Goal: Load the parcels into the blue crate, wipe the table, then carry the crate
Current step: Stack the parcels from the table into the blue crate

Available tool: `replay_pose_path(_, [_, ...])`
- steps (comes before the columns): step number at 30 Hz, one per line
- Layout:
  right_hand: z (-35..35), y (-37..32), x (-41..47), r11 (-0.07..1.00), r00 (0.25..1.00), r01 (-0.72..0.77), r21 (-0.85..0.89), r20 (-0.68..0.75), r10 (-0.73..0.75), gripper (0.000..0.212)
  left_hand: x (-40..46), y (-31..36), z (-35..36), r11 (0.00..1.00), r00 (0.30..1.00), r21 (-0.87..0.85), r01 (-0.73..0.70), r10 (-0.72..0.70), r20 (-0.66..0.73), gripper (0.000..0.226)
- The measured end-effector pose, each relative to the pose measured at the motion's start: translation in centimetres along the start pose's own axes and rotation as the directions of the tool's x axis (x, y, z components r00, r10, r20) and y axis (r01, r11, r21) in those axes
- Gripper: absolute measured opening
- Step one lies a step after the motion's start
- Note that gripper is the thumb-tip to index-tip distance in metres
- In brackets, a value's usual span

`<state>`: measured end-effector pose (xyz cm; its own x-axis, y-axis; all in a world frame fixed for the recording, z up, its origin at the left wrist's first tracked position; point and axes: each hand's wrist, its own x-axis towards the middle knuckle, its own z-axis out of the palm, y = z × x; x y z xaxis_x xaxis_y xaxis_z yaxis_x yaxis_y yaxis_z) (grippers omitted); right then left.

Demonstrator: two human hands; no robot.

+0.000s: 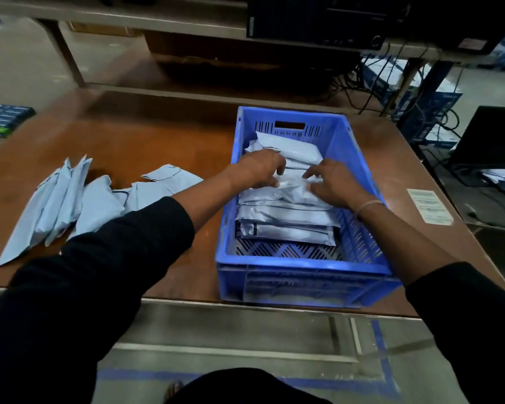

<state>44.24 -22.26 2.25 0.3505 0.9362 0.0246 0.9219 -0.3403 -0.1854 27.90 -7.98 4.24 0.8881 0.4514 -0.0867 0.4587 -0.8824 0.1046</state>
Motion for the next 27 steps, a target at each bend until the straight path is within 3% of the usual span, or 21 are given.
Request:
replay_pose_path(4, [0.6,-0.6,-0.6,0.999,0.999,0.008,0.039,0.039,-0.009,0.03,0.0,0.0,0.9,1.0,0.997,0.019,-0.016,0.014,0.072,0.03])
replay_pose_path(7, [0.2,-1.3,-0.7,0.999,0.999,-0.012,0.048,0.036,0.01,0.031,-0.1,-0.1,0.6,0.999,0.998,0.01,-0.045,0.044,0.052,0.035])
replay_pose_path(11, [-1.6,-2.9,-0.3,0.996,0.999,-0.008,0.083,-0.036,0.011,0.032,-1.7,-1.1,-1.2,0.984,0.978,-0.134,-0.116,0.09,-0.186,0.031])
replay_pose_path(15, [-3.5,-7.2,1.1,0.956,0.975,0.009,0.295,-0.214,0.057,0.019,-5.0,-4.9,-3.0,0.879,0.88,-0.456,-0.138,-0.103,-0.464,0.02])
replay_pose_path(18, [-4.1,-12.6,2.3,0.882,0.966,0.087,0.463,-0.257,0.04,0.016,-8.1,-10.2,-2.9,0.784,0.835,-0.611,-0.11,-0.261,-0.485,0.015])
replay_pose_path(22, [-3.4,-20.6,4.3,0.773,0.995,0.101,0.626,-0.076,-0.068,0.016,-12.6,-17.3,-1.2,0.697,0.841,-0.714,0.069,-0.426,-0.335,0.008])
replay_pose_path(24, [-2.3,-24.4,5.4,0.788,0.988,0.039,0.615,0.094,-0.122,0.012,-15.0,-19.6,-0.3,0.645,0.83,-0.744,0.174,-0.502,-0.241,0.004])
replay_pose_path(27, [0.9,-28.9,7.2,0.838,0.873,-0.157,0.523,0.47,-0.13,0.009,-18.3,-22.2,0.6,0.561,0.804,-0.78,0.277,-0.58,-0.131,0.005])
